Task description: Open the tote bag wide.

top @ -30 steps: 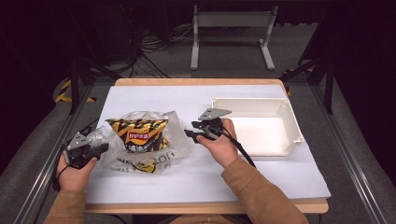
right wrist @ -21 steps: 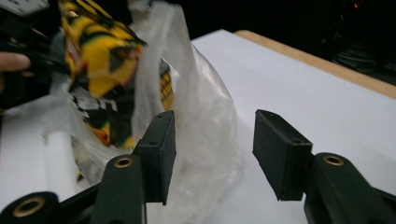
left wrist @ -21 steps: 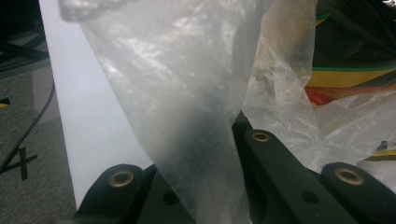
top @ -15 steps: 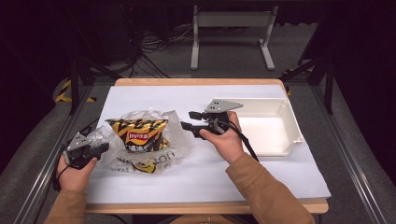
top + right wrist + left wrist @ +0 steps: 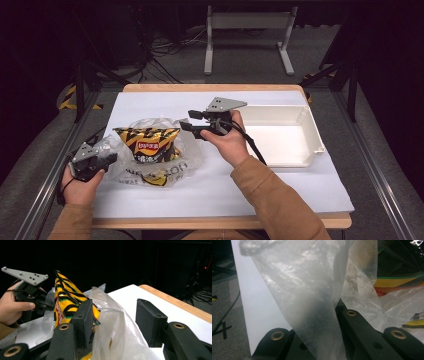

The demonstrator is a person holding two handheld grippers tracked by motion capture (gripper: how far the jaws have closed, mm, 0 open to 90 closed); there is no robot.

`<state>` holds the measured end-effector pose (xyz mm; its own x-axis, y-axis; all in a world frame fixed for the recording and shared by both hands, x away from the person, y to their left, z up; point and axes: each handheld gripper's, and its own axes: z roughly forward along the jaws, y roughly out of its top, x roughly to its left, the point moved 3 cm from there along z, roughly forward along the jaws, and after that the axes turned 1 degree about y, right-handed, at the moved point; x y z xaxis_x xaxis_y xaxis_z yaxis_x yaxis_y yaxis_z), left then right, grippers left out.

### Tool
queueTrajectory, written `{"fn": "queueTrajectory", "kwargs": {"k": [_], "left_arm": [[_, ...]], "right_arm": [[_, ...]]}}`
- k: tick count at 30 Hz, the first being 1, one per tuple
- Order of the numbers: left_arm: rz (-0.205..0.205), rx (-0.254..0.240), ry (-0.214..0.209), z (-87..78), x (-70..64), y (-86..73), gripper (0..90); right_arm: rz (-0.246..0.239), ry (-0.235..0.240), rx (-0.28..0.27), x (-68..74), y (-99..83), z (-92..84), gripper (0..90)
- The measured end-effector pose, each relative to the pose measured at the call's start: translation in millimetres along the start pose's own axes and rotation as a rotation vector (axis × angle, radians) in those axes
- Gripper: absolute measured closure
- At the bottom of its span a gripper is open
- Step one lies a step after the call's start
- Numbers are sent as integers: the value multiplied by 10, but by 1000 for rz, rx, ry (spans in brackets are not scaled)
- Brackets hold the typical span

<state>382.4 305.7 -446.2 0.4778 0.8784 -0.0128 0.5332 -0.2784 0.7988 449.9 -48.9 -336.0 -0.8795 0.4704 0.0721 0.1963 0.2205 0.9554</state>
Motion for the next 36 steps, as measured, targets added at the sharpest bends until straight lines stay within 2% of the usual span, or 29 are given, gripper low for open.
{"fn": "queueTrajectory", "kwargs": {"k": [5, 8, 9, 10, 11, 14, 20, 23, 27, 32, 33, 36], "left_arm": [[-1, -1, -2, 3, -3, -4, 888], [1, -1, -2, 2, -4, -5, 887], [0, -3, -3, 3, -6, -5, 887], [0, -3, -3, 3, -6, -5, 887], [2, -3, -4, 2, -5, -6, 887], [3, -4, -2, 0, -4, -5, 887], [0, -7, -1, -9, -6, -7, 886], [4, -9, 1, -16, -4, -16, 885], [1, -11, 0, -16, -5, -15, 885], [2, -7, 4, -8, -15, -14, 877], [5, -6, 3, -4, -13, -13, 875], [7, -5, 0, 1, -16, -14, 875]], "right_arm": [[-11, 6, 17, 19, -14, 91, 498], [-27, 8, 32, 15, -32, 107, 638], [-34, 2, 33, 10, -37, 93, 741], [-34, 2, 33, 10, -37, 93, 741], [-50, -11, 30, 4, -40, 59, 834], [-54, -34, 33, -16, -67, 15, 877], [-30, -50, 33, -47, -190, -45, 888], [-51, -50, 32, -25, -304, -102, 890], [-40, -55, 32, -10, -468, -156, 896], [-40, -38, 32, 27, -627, -140, 897], [-43, -37, 45, 56, -729, -112, 898], [-34, -39, 58, 71, -827, -80, 898]]}}
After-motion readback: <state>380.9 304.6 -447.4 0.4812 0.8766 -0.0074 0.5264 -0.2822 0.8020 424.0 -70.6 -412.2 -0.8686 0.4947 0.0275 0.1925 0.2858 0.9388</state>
